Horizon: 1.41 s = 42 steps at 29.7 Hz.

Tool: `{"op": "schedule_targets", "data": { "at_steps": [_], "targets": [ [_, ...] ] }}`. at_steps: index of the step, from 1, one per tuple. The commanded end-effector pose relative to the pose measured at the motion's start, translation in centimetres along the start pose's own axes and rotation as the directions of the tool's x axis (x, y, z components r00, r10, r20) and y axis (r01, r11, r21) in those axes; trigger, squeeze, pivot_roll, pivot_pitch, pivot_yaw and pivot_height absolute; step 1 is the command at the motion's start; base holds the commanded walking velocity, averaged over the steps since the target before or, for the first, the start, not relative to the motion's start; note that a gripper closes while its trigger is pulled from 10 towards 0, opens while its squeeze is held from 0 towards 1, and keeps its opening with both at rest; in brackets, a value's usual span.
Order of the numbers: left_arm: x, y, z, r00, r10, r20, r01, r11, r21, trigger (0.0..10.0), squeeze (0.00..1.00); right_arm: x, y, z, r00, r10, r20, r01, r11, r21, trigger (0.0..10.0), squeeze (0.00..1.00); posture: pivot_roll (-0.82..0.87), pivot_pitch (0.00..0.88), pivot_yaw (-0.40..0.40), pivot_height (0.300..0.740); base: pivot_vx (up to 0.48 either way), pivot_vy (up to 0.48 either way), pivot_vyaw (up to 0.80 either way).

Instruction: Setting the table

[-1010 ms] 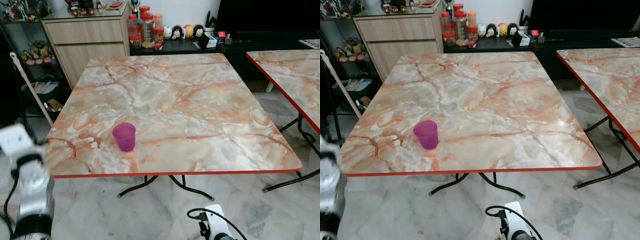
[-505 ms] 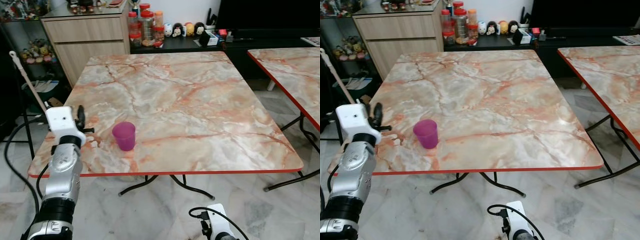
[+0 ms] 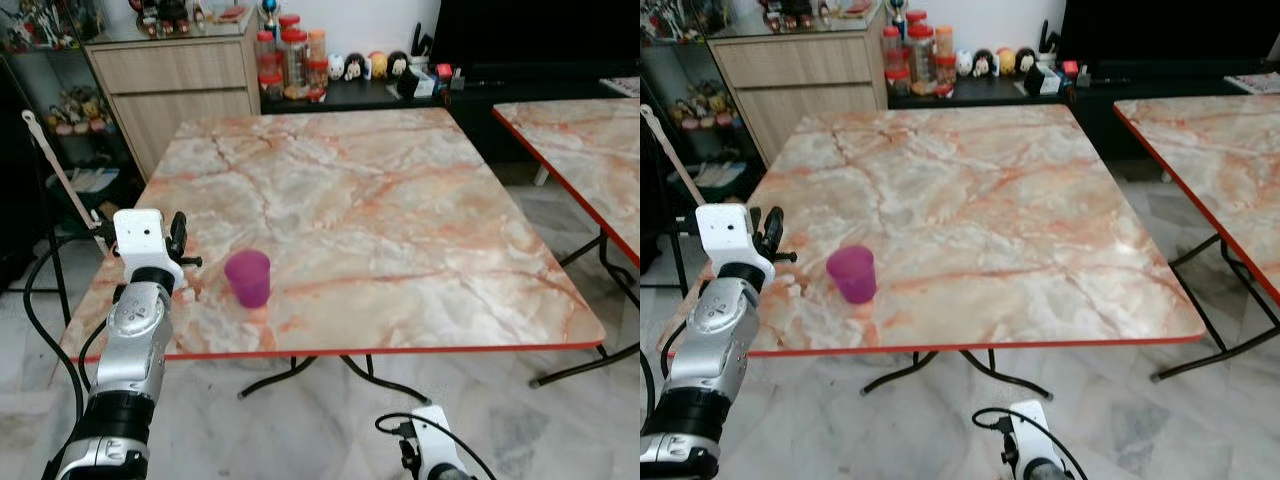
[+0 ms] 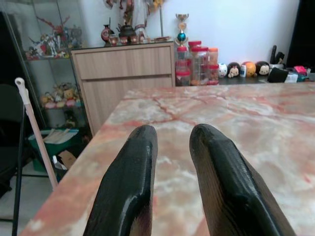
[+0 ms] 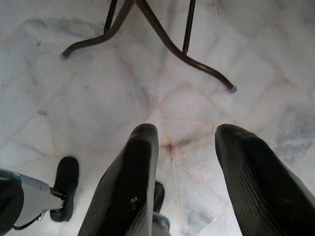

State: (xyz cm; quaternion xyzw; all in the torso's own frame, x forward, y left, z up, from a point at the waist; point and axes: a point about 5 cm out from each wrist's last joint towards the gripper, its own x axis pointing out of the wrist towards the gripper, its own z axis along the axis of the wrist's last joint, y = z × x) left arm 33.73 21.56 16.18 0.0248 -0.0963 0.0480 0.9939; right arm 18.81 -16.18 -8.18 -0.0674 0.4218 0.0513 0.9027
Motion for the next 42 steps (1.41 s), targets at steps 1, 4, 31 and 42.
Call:
{"op": "schedule_targets", "data": {
  "at_steps": [1, 4, 31, 42],
  "targets": [
    [0.4, -0.1, 0.7, 1.0, -0.002, 0.021, 0.002, 1.0, -0.002, 10.0, 0.0, 0.0, 0.2, 0.1, 1.0, 0.005, 0.0, -0.005, 1.0, 0.006, 10.0, 0.0, 0.07, 0.0, 0.031, 0.74, 0.42, 0.0, 0.0],
    [0.4, -0.1, 0.9, 1.0, -0.005, 0.028, 0.005, 1.0, 0.007, 10.0, 0.0, 0.0, 0.1, 0.0, 1.0, 0.001, -0.007, -0.001, 1.0, 0.005, 10.0, 0.0, 0.07, 0.0, 0.03, 0.74, 0.42, 0.0, 0.0],
    [-0.2, 1.4, 2.3, 0.998, 0.011, 0.07, -0.012, 1.0, 0.004, 10.0, 0.0, -0.3, 0.1, -1.3, 0.999, -0.008, -0.047, 0.009, 1.0, 0.021, 10.0, 0.0, 0.08, 0.0, 0.033, 0.74, 0.117, 0.0, 0.0],
    [-0.8, 1.8, 3.8, 0.992, -0.105, 0.064, 0.101, 0.992, 0.073, 10.0, 0.0, -1.0, -0.1, -3.5, 0.995, -0.036, -0.093, 0.042, 0.997, 0.067, 10.0, 0.0, 0.08, 0.0, 0.042, 0.74, 0.0, 0.0, 0.0]
  ]
}}
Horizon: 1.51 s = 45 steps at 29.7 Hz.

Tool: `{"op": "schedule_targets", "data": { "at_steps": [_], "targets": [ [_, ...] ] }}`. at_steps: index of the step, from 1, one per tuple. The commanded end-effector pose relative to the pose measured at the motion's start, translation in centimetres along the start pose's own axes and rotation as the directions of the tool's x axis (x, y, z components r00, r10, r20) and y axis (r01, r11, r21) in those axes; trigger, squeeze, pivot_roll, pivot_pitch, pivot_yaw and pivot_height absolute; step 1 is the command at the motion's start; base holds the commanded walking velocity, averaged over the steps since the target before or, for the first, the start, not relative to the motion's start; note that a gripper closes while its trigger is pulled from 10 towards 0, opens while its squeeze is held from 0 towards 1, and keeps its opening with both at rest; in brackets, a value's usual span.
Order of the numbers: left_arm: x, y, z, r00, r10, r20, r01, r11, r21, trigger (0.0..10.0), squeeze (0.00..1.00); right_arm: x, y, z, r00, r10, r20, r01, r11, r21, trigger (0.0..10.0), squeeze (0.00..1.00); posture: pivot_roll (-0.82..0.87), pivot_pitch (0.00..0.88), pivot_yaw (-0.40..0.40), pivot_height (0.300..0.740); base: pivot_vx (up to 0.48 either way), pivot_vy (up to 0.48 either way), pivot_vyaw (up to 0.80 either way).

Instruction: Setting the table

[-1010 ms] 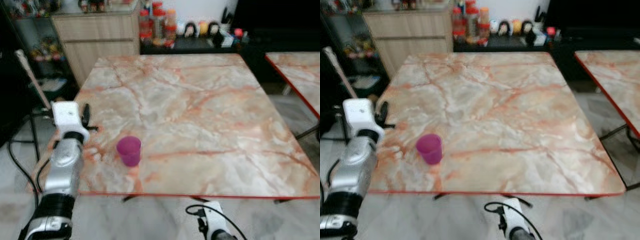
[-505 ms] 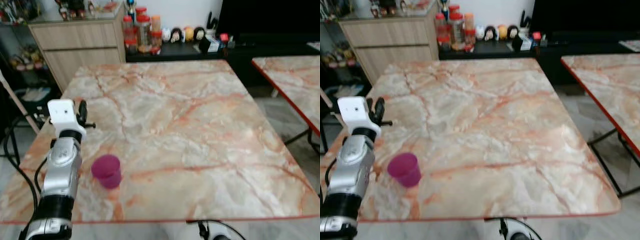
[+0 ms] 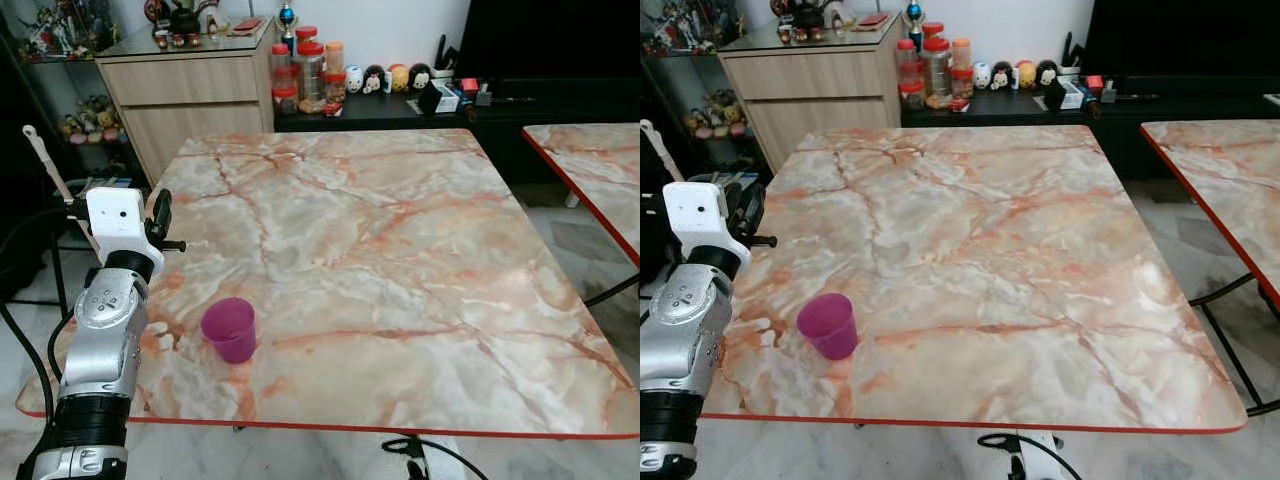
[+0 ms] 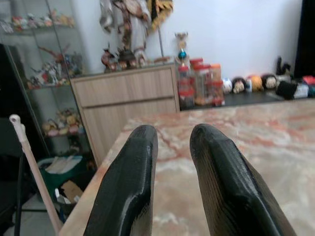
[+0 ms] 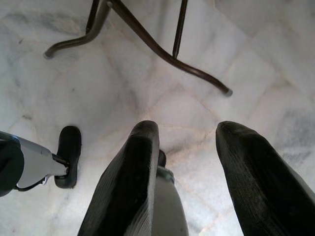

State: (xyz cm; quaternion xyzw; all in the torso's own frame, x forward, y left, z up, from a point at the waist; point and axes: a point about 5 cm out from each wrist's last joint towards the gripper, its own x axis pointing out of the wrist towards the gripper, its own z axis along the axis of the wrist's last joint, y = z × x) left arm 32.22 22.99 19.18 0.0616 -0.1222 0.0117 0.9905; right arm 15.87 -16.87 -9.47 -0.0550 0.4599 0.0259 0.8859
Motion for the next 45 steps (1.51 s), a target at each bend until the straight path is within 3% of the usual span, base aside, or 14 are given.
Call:
{"op": "schedule_targets", "data": {
  "at_steps": [1, 7, 10, 12, 14, 17, 18, 19, 24, 31, 32, 33, 34, 45],
  "targets": [
    [0.0, 0.2, 0.7, 1.0, -0.026, 0.011, 0.025, 1.0, 0.006, 10.0, 0.0, -0.1, 0.0, -0.3, 1.0, -0.01, -0.007, 0.01, 1.0, 0.024, 10.0, 0.0, 0.08, 0.0, 0.042, 0.74, 0.0, 0.0, 0.0],
    [-0.1, 0.1, 0.8, 0.995, -0.092, -0.029, 0.093, 0.995, 0.042, 10.0, 0.0, -0.3, 0.0, -1.2, 1.0, -0.019, -0.023, 0.02, 0.999, 0.04, 10.0, 0.0, 0.08, 0.0, 0.044, 0.74, 0.0, 0.0, 0.0],
    [-0.3, -0.2, 0.9, 0.978, -0.195, -0.067, 0.2, 0.977, 0.075, 10.0, 0.0, -0.4, -0.2, -1.4, 0.999, -0.027, -0.031, 0.028, 0.998, 0.05, 10.0, 0.0, 0.09, 0.0, 0.044, 0.74, 0.0, 0.0, 0.0],
    [-1.0, -0.1, 0.5, 0.943, -0.305, -0.134, 0.316, 0.947, 0.065, 10.0, 0.0, -0.4, -0.3, -1.6, 0.999, -0.027, -0.04, 0.029, 0.998, 0.05, 10.0, 0.0, 0.09, 0.0, 0.044, 0.74, 0.0, 0.0, 0.0],
    [-1.0, 0.0, 0.5, 0.941, -0.309, -0.137, 0.32, 0.945, 0.067, 10.0, 0.0, -0.4, -0.3, -1.6, 0.999, -0.027, -0.041, 0.029, 0.998, 0.05, 10.0, 0.0, 0.09, 0.0, 0.044, 0.74, 0.0, 0.0, 0.0],
    [-1.9, 2.7, 1.3, 0.93, -0.322, -0.178, 0.346, 0.929, 0.131, 10.0, 0.0, -0.5, -0.1, -1.9, 0.998, -0.027, -0.056, 0.03, 0.998, 0.055, 10.0, 0.0, 0.09, 0.0, 0.053, 0.74, 0.0, 0.0, 0.0],
    [-2.3, 3.2, 1.9, 0.919, -0.349, -0.184, 0.376, 0.916, 0.141, 10.0, 0.4, -0.5, -0.1, -1.9, 0.998, -0.028, -0.061, 0.031, 0.998, 0.058, 10.0, 0.0, 0.1, 0.0, 0.053, 0.74, 0.0, 0.0, 0.0],
    [-2.5, 3.5, 2.0, 0.913, -0.36, -0.191, 0.389, 0.91, 0.144, 10.0, 1.0, -0.5, 0.0, -2.0, 0.998, -0.028, -0.064, 0.032, 0.998, 0.059, 10.0, 0.0, 0.1, 0.0, 0.054, 0.74, 0.0, 0.0, 0.0],
    [-4.2, 3.2, 2.0, 0.819, -0.49, -0.298, 0.542, 0.832, 0.121, 10.0, 1.0, -0.5, 0.0, -2.2, 0.997, -0.025, -0.078, 0.029, 0.998, 0.051, 10.0, 0.0, 0.11, 0.0, 0.049, 0.74, 0.0, 0.0, 0.0],
    [-4.5, 1.3, 0.6, 0.763, -0.537, -0.36, 0.607, 0.787, 0.111, 10.0, 1.0, -0.5, -0.3, -2.3, 0.996, -0.024, -0.083, 0.028, 0.998, 0.047, 10.0, 0.0, 0.11, 0.0, 0.047, 0.74, 0.0, 0.0, 0.0],
    [-4.5, 1.2, 0.4, 0.757, -0.539, -0.368, 0.612, 0.782, 0.114, 10.0, 0.47, -0.5, -0.4, -2.3, 0.996, -0.025, -0.084, 0.029, 0.998, 0.048, 10.0, 0.0, 0.1, 0.0, 0.047, 0.74, 0.0, 0.0, 0.0],
    [-4.4, 1.2, 0.3, 0.753, -0.541, -0.375, 0.617, 0.779, 0.114, 10.0, 0.47, -0.5, -0.4, -2.3, 0.996, -0.026, -0.084, 0.03, 0.998, 0.048, 10.0, 0.0, 0.1, 0.0, 0.047, 0.74, 0.0, 0.0, 0.0],
    [-4.4, 1.1, 0.3, 0.747, -0.545, -0.382, 0.624, 0.772, 0.119, 10.0, 0.0, -0.5, -0.5, -2.3, 0.996, -0.026, -0.084, 0.03, 0.998, 0.048, 10.0, 0.0, 0.1, 0.0, 0.047, 0.74, 0.0, 0.0, 0.0],
    [-3.6, 0.7, -0.2, 0.718, -0.553, -0.423, 0.655, 0.742, 0.141, 10.0, 0.0, -0.6, -0.8, -2.3, 0.996, -0.029, -0.085, 0.033, 0.998, 0.048, 10.0, 0.0, 0.09, 0.0, 0.048, 0.74, 0.0, 0.0, 0.0]
  ]
}}
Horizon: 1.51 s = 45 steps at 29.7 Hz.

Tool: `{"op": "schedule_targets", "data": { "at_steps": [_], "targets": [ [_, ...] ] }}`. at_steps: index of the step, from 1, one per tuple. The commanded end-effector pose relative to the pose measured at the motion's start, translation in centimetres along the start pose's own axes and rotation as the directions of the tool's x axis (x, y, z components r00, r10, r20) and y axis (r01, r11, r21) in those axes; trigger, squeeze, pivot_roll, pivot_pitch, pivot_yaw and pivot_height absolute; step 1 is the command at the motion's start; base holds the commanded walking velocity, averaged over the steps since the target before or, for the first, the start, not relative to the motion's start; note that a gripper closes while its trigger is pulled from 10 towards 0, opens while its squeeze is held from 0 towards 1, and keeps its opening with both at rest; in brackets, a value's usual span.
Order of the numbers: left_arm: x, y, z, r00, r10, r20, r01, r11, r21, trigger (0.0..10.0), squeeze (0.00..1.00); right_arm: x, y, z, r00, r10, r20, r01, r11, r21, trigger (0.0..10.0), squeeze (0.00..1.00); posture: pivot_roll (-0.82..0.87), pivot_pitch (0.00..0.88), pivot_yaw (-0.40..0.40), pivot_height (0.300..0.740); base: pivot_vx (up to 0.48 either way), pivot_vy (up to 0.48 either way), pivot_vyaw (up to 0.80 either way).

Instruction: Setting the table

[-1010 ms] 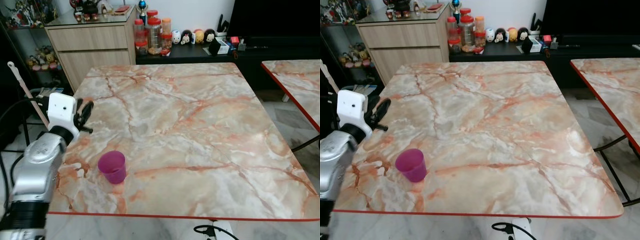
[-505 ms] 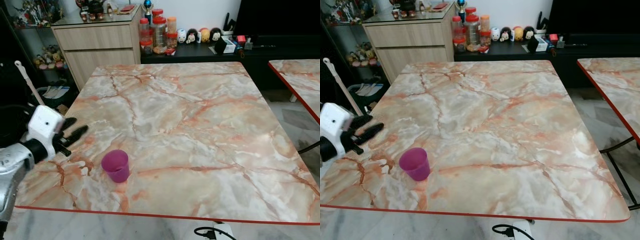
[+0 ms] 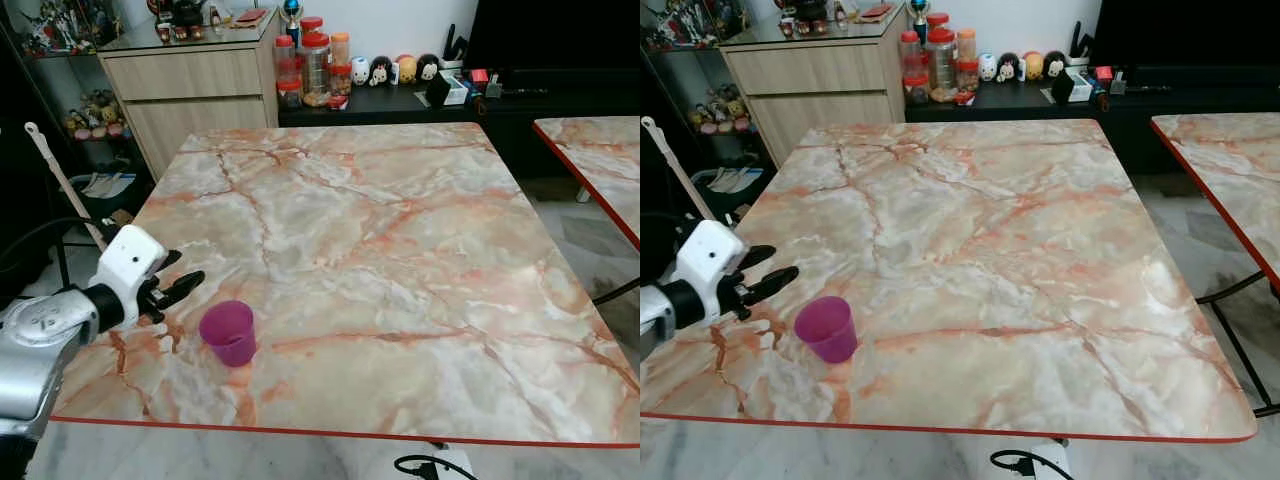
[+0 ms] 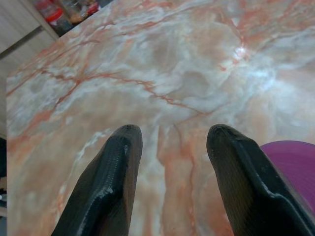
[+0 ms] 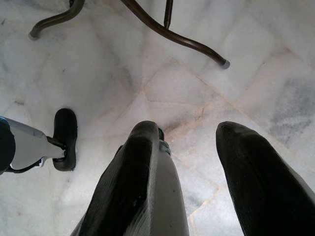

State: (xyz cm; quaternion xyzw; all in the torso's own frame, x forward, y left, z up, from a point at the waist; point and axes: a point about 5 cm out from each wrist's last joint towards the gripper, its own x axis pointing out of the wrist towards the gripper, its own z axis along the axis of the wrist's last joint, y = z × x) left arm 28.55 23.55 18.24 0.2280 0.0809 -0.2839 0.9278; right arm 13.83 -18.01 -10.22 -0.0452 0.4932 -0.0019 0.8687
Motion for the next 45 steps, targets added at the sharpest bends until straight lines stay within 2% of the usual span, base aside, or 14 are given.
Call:
{"op": "schedule_targets", "data": {
  "at_steps": [1, 5, 10, 17, 28, 31, 45],
  "targets": [
    [0.1, 0.1, -0.1, 1.0, -0.018, -0.025, 0.019, 1.0, 0.019, 10.0, 0.0, 0.0, 0.1, 0.0, 1.0, 0.005, -0.005, -0.005, 1.0, 0.008, 10.0, 0.0, 0.09, 0.0, 0.048, 0.74, 0.0, 0.0, 0.0],
    [0.6, -0.4, -0.6, 0.994, -0.072, -0.084, 0.078, 0.995, 0.063, 10.0, 0.0, 0.1, 0.0, 0.2, 1.0, 0.004, 0.001, -0.004, 1.0, 0.011, 10.0, 0.0, 0.09, 0.0, 0.046, 0.74, 0.0, 0.0, 0.0],
    [1.2, -0.7, -0.9, 0.989, -0.098, -0.109, 0.107, 0.991, 0.085, 10.0, 0.0, 0.1, 0.0, 0.2, 1.0, 0.003, 0.002, -0.003, 1.0, 0.013, 10.0, 0.0, 0.09, 0.0, 0.046, 0.74, 0.0, 0.0, 0.0],
    [1.4, -0.2, -1.3, 0.982, -0.121, -0.145, 0.136, 0.986, 0.098, 10.0, 0.0, 0.1, 0.0, 0.2, 1.0, 0.003, 0.002, -0.003, 1.0, 0.012, 10.0, 0.0, 0.08, 0.0, 0.044, 0.74, 0.0, 0.0, 0.0],
    [1.8, -0.3, -1.2, 0.965, -0.204, -0.166, 0.225, 0.967, 0.121, 10.0, 0.0, 0.1, 0.0, 0.5, 1.0, 0.002, 0.006, -0.003, 1.0, 0.018, 10.0, 0.0, 0.08, 0.0, 0.048, 0.74, 0.0, 0.0, 0.0],
    [1.9, -0.6, -1.0, 0.955, -0.249, -0.163, 0.269, 0.955, 0.122, 10.0, 0.0, 0.1, 0.0, 0.6, 1.0, 0.002, 0.009, -0.002, 1.0, 0.019, 10.0, 0.0, 0.08, 0.0, 0.047, 0.74, 0.0, 0.0, 0.0],
    [3.1, -2.1, -1.1, 0.925, -0.332, -0.186, 0.36, 0.921, 0.145, 10.0, 0.0, 0.2, 0.2, 0.7, 1.0, 0.003, 0.015, -0.003, 1.0, 0.02, 10.0, 0.0, 0.07, 0.0, 0.053, 0.74, 0.0, 0.0, 0.0]
  ]
}}
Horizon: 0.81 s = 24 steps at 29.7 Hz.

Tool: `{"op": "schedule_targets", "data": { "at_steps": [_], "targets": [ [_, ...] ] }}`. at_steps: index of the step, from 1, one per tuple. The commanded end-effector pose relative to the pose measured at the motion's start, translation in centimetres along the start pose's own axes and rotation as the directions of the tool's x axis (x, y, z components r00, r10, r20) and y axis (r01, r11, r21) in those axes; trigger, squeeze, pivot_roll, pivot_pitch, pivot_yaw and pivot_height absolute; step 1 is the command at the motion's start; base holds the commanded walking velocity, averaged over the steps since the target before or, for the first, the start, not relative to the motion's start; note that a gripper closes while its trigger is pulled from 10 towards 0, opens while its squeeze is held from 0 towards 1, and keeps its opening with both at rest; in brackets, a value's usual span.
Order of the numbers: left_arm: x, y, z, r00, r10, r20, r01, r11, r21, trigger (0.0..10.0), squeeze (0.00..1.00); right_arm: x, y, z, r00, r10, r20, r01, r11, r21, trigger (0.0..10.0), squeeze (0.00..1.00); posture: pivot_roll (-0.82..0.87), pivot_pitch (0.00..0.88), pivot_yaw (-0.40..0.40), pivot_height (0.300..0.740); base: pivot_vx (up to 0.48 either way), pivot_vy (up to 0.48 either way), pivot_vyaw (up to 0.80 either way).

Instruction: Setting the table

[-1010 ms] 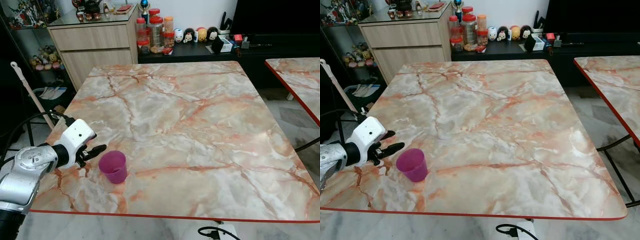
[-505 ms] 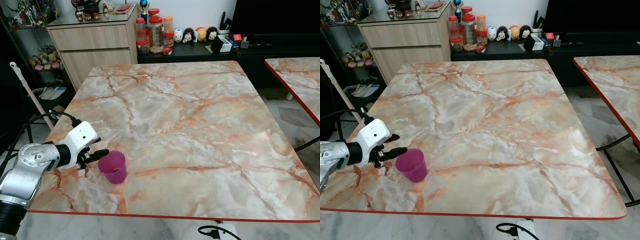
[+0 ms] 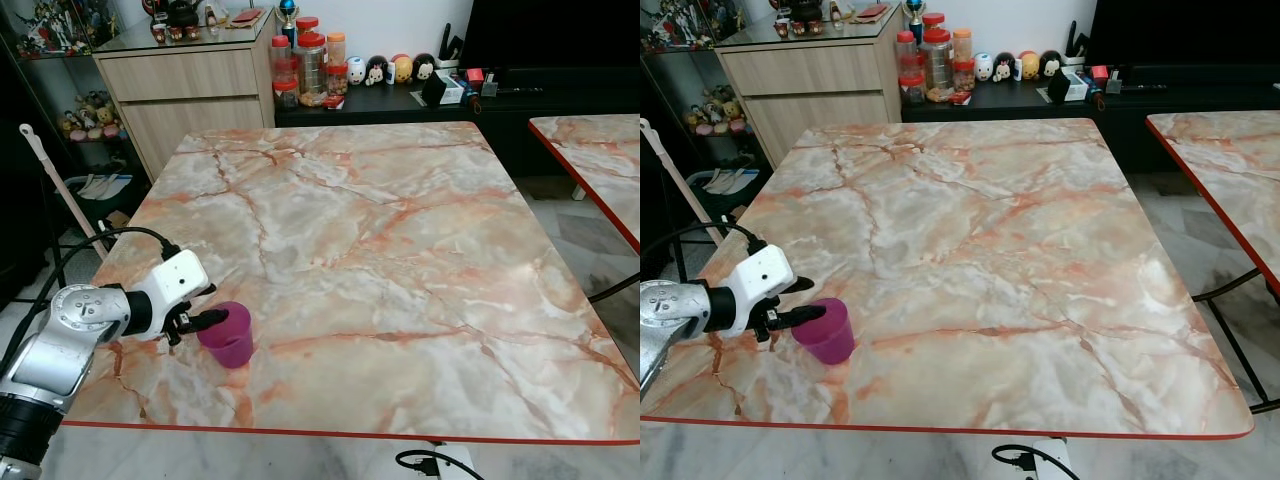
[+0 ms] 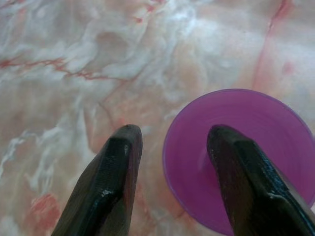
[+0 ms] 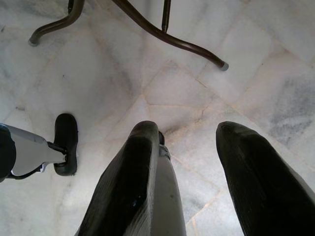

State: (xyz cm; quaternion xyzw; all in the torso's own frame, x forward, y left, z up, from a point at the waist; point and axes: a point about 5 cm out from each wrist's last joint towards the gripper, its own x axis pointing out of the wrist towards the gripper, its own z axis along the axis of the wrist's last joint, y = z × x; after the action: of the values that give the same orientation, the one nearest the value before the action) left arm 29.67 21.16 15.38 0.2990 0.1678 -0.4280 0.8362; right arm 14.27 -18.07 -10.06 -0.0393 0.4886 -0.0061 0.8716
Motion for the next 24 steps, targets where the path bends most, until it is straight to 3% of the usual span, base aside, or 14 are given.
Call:
{"op": "schedule_targets", "data": {
  "at_steps": [1, 20, 21, 22, 23, 24],
  "targets": [
    [0.2, 0.2, 0.2, 1.0, -0.007, -0.014, 0.008, 1.0, 0.03, 10.0, 0.0, 0.1, 0.3, 0.3, 1.0, 0.005, 0.004, -0.005, 1.0, 0.005, 10.0, 0.0, 0.07, 0.0, 0.054, 0.74, 0.0, 0.0, 0.0],
    [1.5, -0.3, 0.2, 0.996, -0.065, -0.062, 0.07, 0.994, 0.088, 10.0, 0.0, 0.3, 0.6, 1.7, 0.998, 0.011, 0.054, -0.011, 1.0, -0.009, 10.0, 0.0, 0.06, 0.0, 0.053, 0.74, 0.0, 0.0, 0.0],
    [1.5, -0.4, 0.2, 0.996, -0.069, -0.063, 0.074, 0.993, 0.087, 6.9, 0.0, 0.3, 0.6, 1.7, 0.998, 0.012, 0.055, -0.011, 1.0, -0.009, 10.0, 0.0, 0.06, 0.0, 0.053, 0.74, 0.0, 0.0, 0.0],
    [1.5, -0.4, 0.2, 0.995, -0.073, -0.062, 0.078, 0.993, 0.084, 2.9, 0.0, 0.3, 0.7, 1.7, 0.998, 0.012, 0.058, -0.012, 1.0, -0.01, 10.0, 0.0, 0.06, 0.0, 0.053, 0.74, 0.0, 0.0, 0.0],
    [1.5, -0.5, 0.2, 0.995, -0.074, -0.061, 0.079, 0.993, 0.083, 0.0, 0.0, 0.3, 0.7, 1.8, 0.998, 0.012, 0.059, -0.012, 1.0, -0.009, 10.0, 0.0, 0.06, 0.0, 0.053, 0.74, 0.0, 0.0, 0.0],
    [1.5, -0.5, 0.2, 0.995, -0.074, -0.061, 0.079, 0.993, 0.083, 0.0, 0.0, 0.3, 0.7, 1.8, 0.998, 0.013, 0.06, -0.012, 1.0, -0.009, 10.0, 0.0, 0.06, 0.0, 0.053, 0.74, 0.0, 0.0, 0.0]
  ]
}}
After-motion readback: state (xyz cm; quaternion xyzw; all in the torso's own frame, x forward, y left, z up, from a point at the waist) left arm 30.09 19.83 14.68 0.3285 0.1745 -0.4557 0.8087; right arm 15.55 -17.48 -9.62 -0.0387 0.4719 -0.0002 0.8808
